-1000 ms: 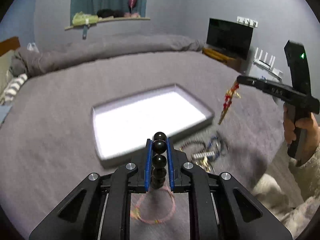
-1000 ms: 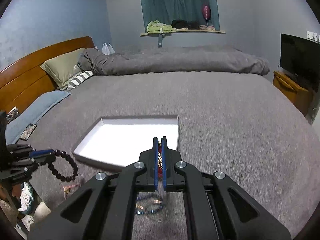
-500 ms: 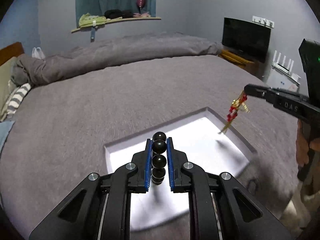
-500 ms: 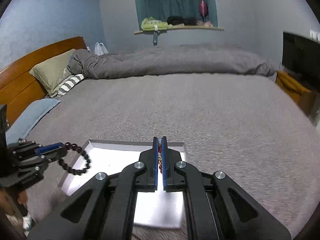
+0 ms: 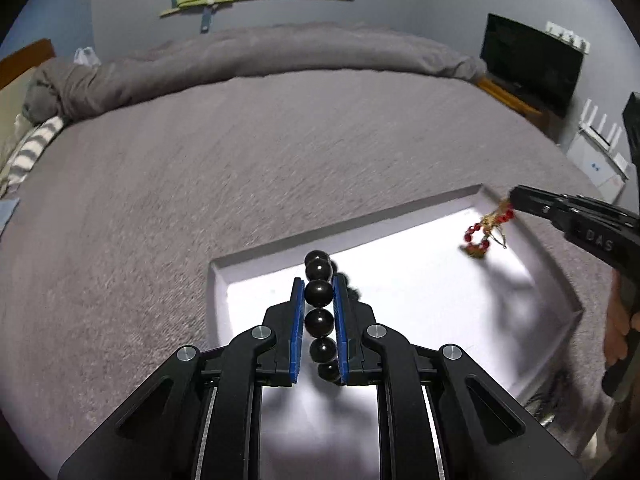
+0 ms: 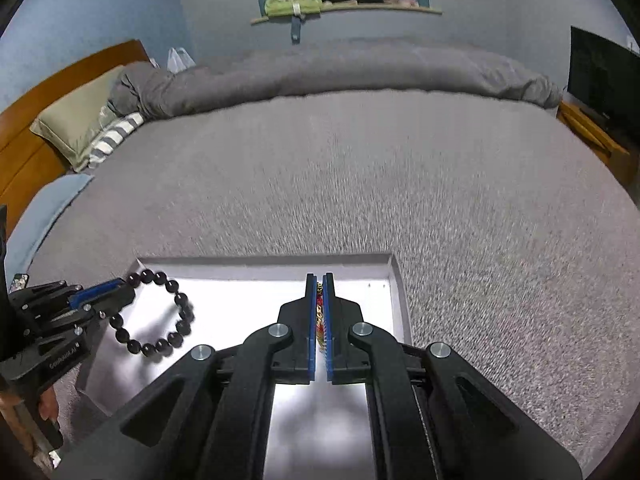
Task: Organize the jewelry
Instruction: 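Carry both items into the tray and open both tools to release them, then move the left tool to the pink cord bracelet and grasp it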
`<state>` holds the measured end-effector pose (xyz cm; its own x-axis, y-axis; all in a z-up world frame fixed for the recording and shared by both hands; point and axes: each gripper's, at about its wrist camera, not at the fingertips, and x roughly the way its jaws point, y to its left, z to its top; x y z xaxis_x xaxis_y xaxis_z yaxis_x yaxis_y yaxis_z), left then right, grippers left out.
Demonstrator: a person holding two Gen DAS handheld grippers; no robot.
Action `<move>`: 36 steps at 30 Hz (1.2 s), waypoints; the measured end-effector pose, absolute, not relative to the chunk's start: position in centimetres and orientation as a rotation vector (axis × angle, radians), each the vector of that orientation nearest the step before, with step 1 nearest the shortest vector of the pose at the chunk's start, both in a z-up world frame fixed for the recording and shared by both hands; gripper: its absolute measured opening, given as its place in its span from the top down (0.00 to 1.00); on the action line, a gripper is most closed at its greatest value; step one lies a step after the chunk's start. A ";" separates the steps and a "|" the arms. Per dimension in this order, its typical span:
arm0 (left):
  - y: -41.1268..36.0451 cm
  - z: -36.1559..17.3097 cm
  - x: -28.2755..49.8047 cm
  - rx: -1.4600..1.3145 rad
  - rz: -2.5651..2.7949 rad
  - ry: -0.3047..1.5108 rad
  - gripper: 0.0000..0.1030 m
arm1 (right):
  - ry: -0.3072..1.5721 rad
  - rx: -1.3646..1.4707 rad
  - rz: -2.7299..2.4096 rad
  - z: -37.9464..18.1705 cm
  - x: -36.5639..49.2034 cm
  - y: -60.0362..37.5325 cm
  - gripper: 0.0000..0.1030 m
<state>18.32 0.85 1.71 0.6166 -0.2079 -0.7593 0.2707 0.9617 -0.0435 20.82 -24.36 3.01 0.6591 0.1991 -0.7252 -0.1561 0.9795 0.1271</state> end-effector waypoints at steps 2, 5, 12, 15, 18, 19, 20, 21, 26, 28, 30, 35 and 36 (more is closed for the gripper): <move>1.4 1.1 18.7 0.078 -0.255 0.880 0.86 | 0.853 0.054 0.186 2.3 21.0 -24.4 0.97; 2.1 0.3 19.3 0.075 -0.229 0.906 0.86 | 0.891 0.064 0.175 1.5 21.4 -24.4 0.97; 2.5 -1.2 19.6 0.092 -0.196 0.953 0.86 | 0.918 0.060 0.160 0.8 21.5 -24.6 0.97; 2.7 -1.7 19.5 0.088 -0.194 0.959 0.86 | 0.919 0.072 0.160 0.7 21.4 -24.7 0.96; 2.7 -1.5 19.1 0.081 -0.198 0.948 0.72 | 0.914 0.089 0.170 0.8 21.3 -24.9 0.89; 2.8 -1.4 18.9 0.079 -0.199 0.937 0.70 | 0.907 0.096 0.172 0.9 21.2 -25.1 0.83; 2.8 -1.2 18.8 0.078 -0.199 0.932 0.69 | 0.895 0.106 0.173 1.2 20.9 -25.3 0.71; 2.8 -1.0 18.5 0.074 -0.204 0.926 0.69 | 0.886 0.111 0.176 1.3 20.8 -25.4 0.64; 2.8 0.4 16.6 0.062 -0.224 0.881 0.54 | 0.849 0.128 0.187 2.4 19.5 -26.1 0.57; 2.7 1.0 15.9 0.067 -0.228 0.861 0.47 | 0.840 0.138 0.188 2.7 18.9 -26.7 0.54; 2.4 1.7 14.9 0.077 -0.231 0.836 0.32 | 0.821 0.151 0.187 3.1 18.2 -27.2 0.38; 2.4 3.0 12.3 0.064 -0.234 0.773 0.11 | 0.743 0.160 0.180 4.5 15.5 -28.0 0.05; 2.4 3.2 11.8 0.057 -0.232 0.766 0.09 | 0.741 0.167 0.176 4.6 15.0 -28.3 0.05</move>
<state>11.78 2.45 3.20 0.6964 -0.1871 -0.6928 0.2285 0.9730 -0.0331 14.98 -28.25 4.56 0.7243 0.2176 -0.6542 -0.1003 0.9720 0.2123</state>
